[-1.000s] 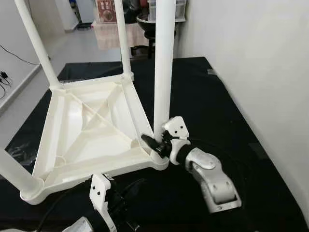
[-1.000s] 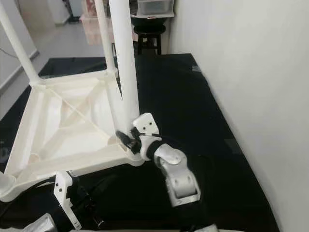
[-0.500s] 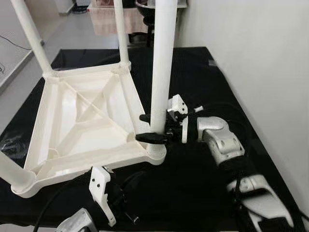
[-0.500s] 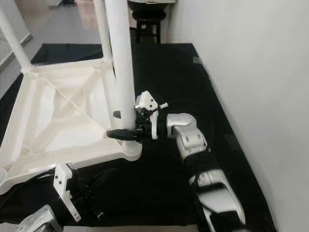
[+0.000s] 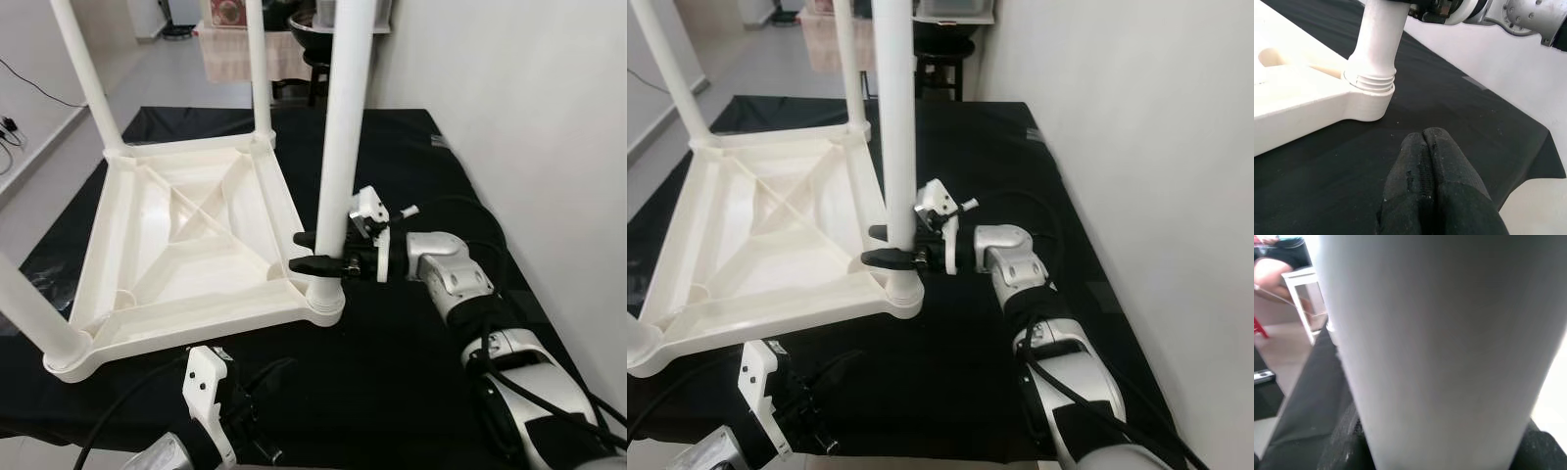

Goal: Building children table

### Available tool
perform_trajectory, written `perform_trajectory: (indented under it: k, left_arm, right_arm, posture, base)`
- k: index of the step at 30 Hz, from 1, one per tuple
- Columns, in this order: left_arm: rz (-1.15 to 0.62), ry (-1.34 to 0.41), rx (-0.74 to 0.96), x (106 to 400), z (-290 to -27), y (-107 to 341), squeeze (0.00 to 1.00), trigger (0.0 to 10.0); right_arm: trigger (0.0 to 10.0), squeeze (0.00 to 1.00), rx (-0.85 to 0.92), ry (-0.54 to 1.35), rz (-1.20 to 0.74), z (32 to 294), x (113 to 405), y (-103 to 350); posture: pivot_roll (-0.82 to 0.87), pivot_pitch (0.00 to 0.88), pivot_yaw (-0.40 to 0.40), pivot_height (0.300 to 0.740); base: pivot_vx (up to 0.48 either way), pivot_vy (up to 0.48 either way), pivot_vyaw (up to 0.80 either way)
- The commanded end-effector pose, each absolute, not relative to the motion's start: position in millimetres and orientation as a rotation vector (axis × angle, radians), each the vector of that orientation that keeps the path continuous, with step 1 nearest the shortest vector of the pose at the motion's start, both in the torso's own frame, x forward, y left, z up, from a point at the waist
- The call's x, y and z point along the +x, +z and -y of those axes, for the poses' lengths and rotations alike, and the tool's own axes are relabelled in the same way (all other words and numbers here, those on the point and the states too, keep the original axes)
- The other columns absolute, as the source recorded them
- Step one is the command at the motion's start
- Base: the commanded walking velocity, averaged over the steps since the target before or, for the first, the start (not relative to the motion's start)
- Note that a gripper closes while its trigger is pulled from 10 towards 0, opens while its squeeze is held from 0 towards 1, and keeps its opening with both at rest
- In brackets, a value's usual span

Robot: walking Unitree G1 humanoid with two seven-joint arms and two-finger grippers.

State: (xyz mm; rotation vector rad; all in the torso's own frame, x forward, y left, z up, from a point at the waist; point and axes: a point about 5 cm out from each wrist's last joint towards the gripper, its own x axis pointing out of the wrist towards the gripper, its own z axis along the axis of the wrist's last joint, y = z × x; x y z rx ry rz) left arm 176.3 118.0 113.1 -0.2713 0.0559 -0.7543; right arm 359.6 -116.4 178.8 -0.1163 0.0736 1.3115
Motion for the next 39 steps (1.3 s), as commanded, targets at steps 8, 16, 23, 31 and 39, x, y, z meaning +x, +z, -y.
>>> perform_trajectory:
  k: [8, 16, 23, 31, 39]
  left_arm:
    - [-0.068, -0.751, -0.277, 172.4, -123.3, 111.5, 0.0, 10.0]
    - [-0.064, -0.737, -0.272, 172.8, -123.0, 110.1, 0.0, 10.0]
    - [-0.063, -0.743, -0.272, 174.3, -121.0, 109.6, 0.0, 10.0]
    - [-0.054, -0.741, -0.274, 178.3, -119.0, 109.0, 0.0, 10.0]
    - [-0.048, -0.732, -0.273, 180.0, -118.3, 108.1, 0.0, 10.0]
  right_arm:
    - [0.0, 0.0, -0.138, 0.667, -0.219, 80.1, 284.3, 104.8]
    - [0.0, 0.0, -0.174, 0.708, -0.22, 73.2, 295.2, 107.2]
    - [10.0, 1.0, -0.053, 0.878, -0.156, 74.3, 311.9, 140.5]
    - [10.0, 0.0, -0.089, 1.282, -0.049, 75.3, 334.0, 171.9]
    - [10.0, 0.0, 0.0, 1.369, -0.128, 75.9, 356.2, 182.3]
  posture:
    - [0.02, 0.066, -0.04, 0.74]
    - [0.05, 0.064, -0.056, 0.74]
    - [0.06, 0.042, -0.061, 0.74]
    - [0.09, 0.023, -0.078, 0.74]
    - [0.1, 0.016, -0.096, 0.74]
  base:
    - [0.0, 0.0, 0.0]
    - [0.0, 0.0, 0.0]
    - [0.0, 0.0, 0.0]
    - [0.0, 0.0, 0.0]
    - [0.0, 0.0, 0.0]
